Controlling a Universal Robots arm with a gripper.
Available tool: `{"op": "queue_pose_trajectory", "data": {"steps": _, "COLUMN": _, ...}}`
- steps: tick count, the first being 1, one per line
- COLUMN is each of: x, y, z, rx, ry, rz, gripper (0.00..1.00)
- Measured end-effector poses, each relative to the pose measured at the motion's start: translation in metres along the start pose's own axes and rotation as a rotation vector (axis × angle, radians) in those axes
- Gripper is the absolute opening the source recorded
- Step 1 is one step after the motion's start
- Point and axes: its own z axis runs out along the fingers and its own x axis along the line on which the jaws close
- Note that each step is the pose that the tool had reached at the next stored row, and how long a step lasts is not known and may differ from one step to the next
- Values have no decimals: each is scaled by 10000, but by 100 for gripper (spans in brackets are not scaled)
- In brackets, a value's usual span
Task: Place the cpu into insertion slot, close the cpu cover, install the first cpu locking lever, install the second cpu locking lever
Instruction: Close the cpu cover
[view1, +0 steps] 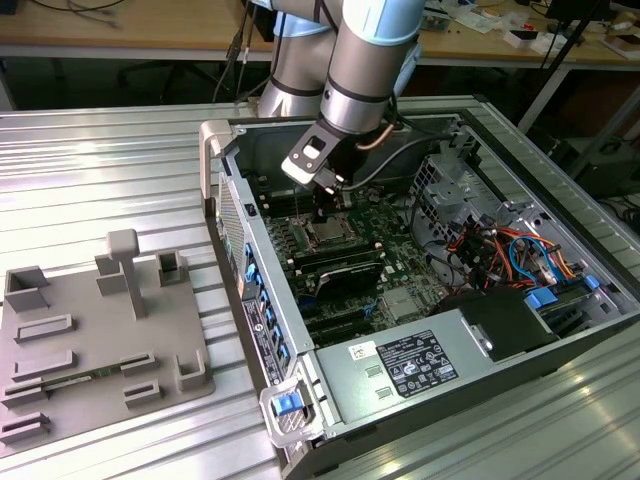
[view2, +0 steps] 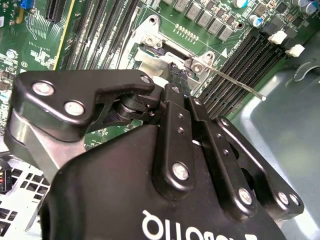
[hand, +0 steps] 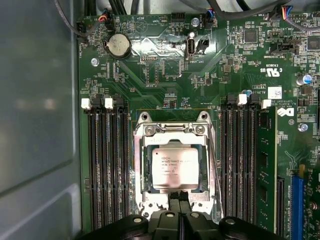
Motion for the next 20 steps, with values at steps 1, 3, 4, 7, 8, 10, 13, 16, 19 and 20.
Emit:
{"op": "queue_pose_trajectory", "data": {"steps": 1, "x": 0, "y": 0, "z": 13, "rx": 0, "ry": 0, "rz": 0, "gripper": 11}}
{"op": "queue_pose_trajectory", "data": {"steps": 3, "x": 1, "y": 1, "z": 39, "rx": 0, "ry": 0, "rz": 0, "gripper": 11}}
{"op": "queue_pose_trajectory", "data": {"steps": 4, "x": 1, "y": 1, "z": 53, "rx": 0, "ry": 1, "rz": 0, "gripper": 11}}
{"op": "queue_pose_trajectory", "data": {"steps": 7, "x": 2, "y": 2, "z": 95, "rx": 0, "ry": 0, "rz": 1, "gripper": 11}}
{"op": "queue_pose_trajectory", "data": {"steps": 8, "x": 2, "y": 3, "z": 118, "rx": 0, "ry": 0, "rz": 0, "gripper": 11}}
{"op": "queue_pose_trajectory", "data": {"steps": 10, "x": 3, "y": 3, "z": 158, "rx": 0, "ry": 0, "rz": 0, "gripper": 11}}
{"op": "queue_pose_trajectory", "data": {"steps": 13, "x": 3, "y": 4, "z": 178, "rx": 0, "ry": 0, "rz": -3, "gripper": 11}}
{"op": "queue_pose_trajectory", "data": {"steps": 16, "x": 3, "y": 3, "z": 182, "rx": 1, "ry": -2, "rz": -12, "gripper": 11}}
{"op": "queue_pose_trajectory", "data": {"steps": 19, "x": 4, "y": 3, "z": 182, "rx": -1, "ry": -42, "rz": -21, "gripper": 11}}
{"op": "queue_pose_trajectory", "data": {"steps": 20, "x": 3, "y": 3, "z": 179, "rx": 0, "ry": -60, "rz": -21, "gripper": 11}}
